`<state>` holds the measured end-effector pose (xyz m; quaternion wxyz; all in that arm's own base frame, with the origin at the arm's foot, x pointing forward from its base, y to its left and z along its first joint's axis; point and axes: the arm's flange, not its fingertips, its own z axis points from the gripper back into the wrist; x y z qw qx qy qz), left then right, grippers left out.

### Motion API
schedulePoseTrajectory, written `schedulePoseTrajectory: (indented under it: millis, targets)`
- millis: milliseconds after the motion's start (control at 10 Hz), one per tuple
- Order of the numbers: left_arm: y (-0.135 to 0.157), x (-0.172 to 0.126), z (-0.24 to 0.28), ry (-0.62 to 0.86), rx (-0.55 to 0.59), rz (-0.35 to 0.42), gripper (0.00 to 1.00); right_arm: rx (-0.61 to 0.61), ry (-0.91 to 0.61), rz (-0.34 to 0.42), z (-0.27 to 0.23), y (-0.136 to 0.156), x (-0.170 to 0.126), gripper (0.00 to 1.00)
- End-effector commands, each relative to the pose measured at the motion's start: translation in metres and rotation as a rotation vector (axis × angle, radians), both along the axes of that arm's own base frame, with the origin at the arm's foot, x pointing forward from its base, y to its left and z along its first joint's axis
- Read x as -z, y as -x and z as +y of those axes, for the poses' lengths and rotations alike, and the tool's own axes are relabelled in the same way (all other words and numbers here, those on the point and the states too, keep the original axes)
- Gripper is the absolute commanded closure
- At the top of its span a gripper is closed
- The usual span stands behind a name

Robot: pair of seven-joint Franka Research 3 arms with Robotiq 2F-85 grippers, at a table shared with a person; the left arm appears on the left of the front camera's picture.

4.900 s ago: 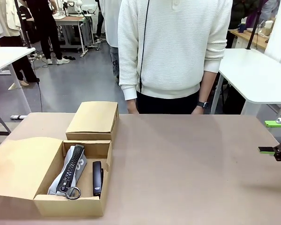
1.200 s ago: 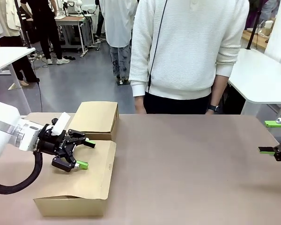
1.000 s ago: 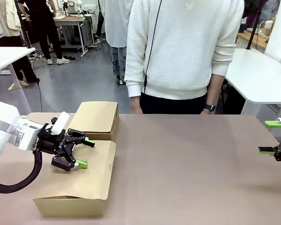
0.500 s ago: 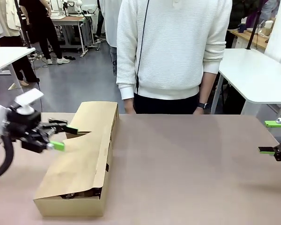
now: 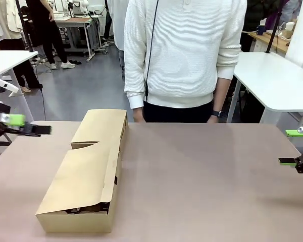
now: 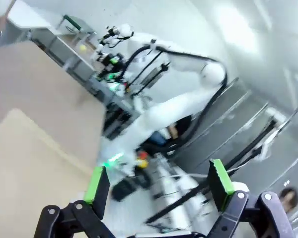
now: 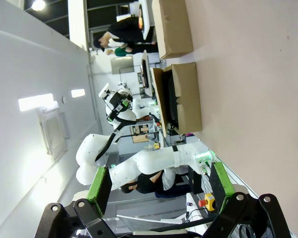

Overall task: Place items inside the box.
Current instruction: Close the lid of the Mailer Box closest to the robot.

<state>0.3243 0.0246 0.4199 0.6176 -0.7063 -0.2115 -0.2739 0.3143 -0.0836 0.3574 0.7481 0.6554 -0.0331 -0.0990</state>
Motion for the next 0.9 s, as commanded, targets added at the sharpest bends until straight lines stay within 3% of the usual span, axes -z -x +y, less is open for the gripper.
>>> schedulePoseTrajectory:
  millis: [0,200,400,500,800]
  targets:
    - [0.033,0.008,-0.006,-0.029,-0.029,0.192,0.0,0.006,0.003,0.018,0.0,0.0,-0.004,0.0]
    - [0.021,0.029,-0.005,-0.111,-0.052,0.31,0.0,0.006,0.003,0.018,0.0,0.0,-0.004,0.0]
    - [0.013,0.055,-0.009,-0.217,-0.058,0.256,0.0,0.006,0.003,0.018,0.0,0.0,-0.004,0.0]
    - [-0.008,0.03,0.018,-0.107,-0.065,0.29,0.0,0.006,0.003,0.018,0.0,0.0,-0.004,0.0]
    - [-0.008,0.03,0.018,-0.107,-0.065,0.29,0.0,0.006,0.003,0.018,0.0,0.0,-0.004,0.0]
